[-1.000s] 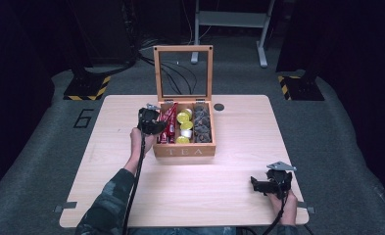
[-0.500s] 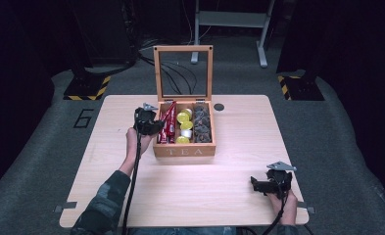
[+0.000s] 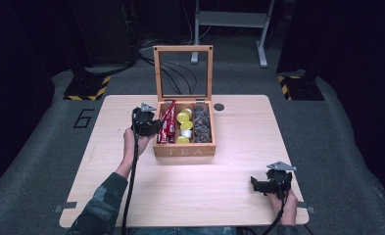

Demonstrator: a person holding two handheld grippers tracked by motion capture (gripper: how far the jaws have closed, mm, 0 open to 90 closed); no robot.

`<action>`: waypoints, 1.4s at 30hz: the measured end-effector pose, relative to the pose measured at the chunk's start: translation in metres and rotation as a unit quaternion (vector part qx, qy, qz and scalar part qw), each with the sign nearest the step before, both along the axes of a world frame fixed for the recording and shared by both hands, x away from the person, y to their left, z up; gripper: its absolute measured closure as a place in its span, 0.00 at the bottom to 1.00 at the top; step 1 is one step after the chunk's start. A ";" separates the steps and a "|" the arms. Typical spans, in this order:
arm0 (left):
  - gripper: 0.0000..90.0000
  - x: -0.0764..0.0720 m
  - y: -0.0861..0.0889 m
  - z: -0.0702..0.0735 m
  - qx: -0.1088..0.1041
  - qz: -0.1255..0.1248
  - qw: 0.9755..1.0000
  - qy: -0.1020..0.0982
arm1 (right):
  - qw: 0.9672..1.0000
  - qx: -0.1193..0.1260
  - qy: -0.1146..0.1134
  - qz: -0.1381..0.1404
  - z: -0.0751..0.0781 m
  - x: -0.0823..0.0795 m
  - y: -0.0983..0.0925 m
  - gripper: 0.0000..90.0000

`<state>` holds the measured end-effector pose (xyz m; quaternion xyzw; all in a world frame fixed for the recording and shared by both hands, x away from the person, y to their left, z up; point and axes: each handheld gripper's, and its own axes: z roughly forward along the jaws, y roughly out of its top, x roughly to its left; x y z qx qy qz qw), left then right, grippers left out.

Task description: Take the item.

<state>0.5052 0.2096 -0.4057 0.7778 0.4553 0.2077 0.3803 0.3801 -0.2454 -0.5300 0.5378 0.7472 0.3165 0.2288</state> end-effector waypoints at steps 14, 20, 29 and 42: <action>0.93 -0.013 0.012 0.005 -0.012 0.004 1.000 -0.015 | 1.000 0.000 0.000 0.000 0.000 0.000 0.000 0.00; 0.93 -0.020 0.019 0.007 -0.005 0.006 1.000 -0.023 | 1.000 0.000 0.000 0.000 0.000 0.000 0.000 0.00; 0.93 -0.027 0.031 0.004 -0.004 0.009 1.000 -0.021 | 1.000 0.000 0.000 0.000 0.000 0.000 0.000 0.00; 0.93 -0.037 0.054 0.009 -0.004 0.032 0.999 -0.036 | 1.000 0.000 0.000 0.000 0.000 0.000 0.000 0.00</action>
